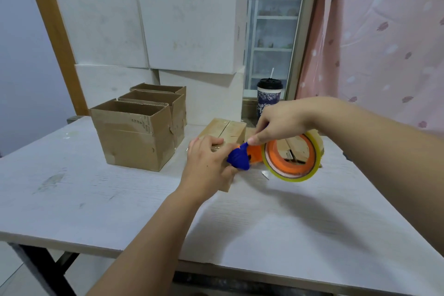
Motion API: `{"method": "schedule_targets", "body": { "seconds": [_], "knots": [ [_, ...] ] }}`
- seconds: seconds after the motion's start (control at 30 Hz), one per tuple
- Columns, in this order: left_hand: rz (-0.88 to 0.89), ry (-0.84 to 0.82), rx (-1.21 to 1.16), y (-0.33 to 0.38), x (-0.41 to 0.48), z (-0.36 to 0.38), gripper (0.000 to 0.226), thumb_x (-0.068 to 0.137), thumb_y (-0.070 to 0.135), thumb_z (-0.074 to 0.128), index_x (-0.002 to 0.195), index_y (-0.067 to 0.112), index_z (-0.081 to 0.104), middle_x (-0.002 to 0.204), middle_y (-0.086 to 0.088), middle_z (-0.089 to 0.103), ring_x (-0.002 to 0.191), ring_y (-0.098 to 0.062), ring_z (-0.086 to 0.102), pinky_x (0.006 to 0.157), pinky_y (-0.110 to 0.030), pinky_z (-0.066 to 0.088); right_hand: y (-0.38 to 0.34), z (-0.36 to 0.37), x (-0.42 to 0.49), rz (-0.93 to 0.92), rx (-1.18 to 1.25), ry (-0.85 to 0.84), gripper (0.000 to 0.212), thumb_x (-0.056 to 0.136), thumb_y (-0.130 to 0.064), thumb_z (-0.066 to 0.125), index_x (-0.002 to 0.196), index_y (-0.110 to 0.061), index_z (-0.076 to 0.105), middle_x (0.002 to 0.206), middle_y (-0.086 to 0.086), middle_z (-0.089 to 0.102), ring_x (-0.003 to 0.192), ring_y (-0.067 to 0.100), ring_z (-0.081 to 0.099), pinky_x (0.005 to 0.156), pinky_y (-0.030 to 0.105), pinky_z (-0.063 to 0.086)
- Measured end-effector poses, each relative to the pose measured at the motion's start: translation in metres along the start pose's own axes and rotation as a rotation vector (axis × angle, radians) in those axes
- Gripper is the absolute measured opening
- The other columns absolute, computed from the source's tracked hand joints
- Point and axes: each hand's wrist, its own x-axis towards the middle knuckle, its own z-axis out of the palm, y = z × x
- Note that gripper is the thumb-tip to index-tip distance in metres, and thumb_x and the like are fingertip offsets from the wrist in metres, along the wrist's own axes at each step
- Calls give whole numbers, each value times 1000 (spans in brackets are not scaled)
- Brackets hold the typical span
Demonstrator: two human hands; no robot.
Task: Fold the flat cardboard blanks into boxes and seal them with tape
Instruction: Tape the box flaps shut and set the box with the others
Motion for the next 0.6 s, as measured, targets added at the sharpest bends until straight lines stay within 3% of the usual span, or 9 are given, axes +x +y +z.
{"method": "schedule_targets", "body": {
  "seconds": [0.07, 0.2, 0.3, 0.4, 0.5, 0.6],
  "knots": [
    [42, -44, 42, -3, -2, -2, 39, 62, 29, 86, 97, 18, 72, 105, -20, 58, 99, -38, 53, 92, -55, 37, 3, 5, 3, -2, 33, -49, 50, 87, -62, 52, 106, -19, 71, 91, 0, 69, 86, 18, 62, 81, 32, 50],
    [73, -156, 54, -9, 1, -9, 43, 71, 47, 75, 111, 30, 68, 121, -15, 50, 118, -32, 42, 103, -42, 22, 24, 20, -3, -26, 394, -118, 45, 86, -55, 59, 79, -12, 66, 62, -3, 53, 58, 14, 46, 48, 19, 40],
    [59, -240, 4, -12, 4, -13, 50, 65, 61, 72, 110, 39, 68, 132, -6, 41, 124, -16, 25, 103, -28, 16, 39, 45, -10, 39, 663, -279, 58, 72, -65, 60, 84, -9, 64, 67, 3, 60, 54, 14, 47, 47, 23, 41],
    [-3, -343, -78, -12, 8, -21, 41, 56, 60, 78, 88, 34, 75, 137, 2, 34, 127, -10, 18, 108, -29, 16, 49, 75, -8, 80, 869, -353, 70, 61, -75, 57, 88, -10, 65, 72, 4, 65, 59, 17, 52, 51, 26, 46],
    [-29, -447, -130, -11, 10, -28, 20, 57, 56, 80, 65, 41, 69, 135, 7, 30, 128, -3, 12, 105, -28, 15, 55, 102, -6, 64, 1132, -441, 54, 68, -67, 59, 76, -14, 69, 70, 8, 64, 57, 18, 56, 51, 26, 49],
    [-68, -533, -208, -13, 12, -35, 19, 57, 55, 79, 55, 44, 65, 130, 15, 25, 129, -3, 10, 106, -29, 15, 54, 121, -8, 69, 1280, -449, 50, 70, -60, 65, 85, -13, 72, 78, 12, 68, 62, 21, 63, 58, 29, 53]
  ]
}}
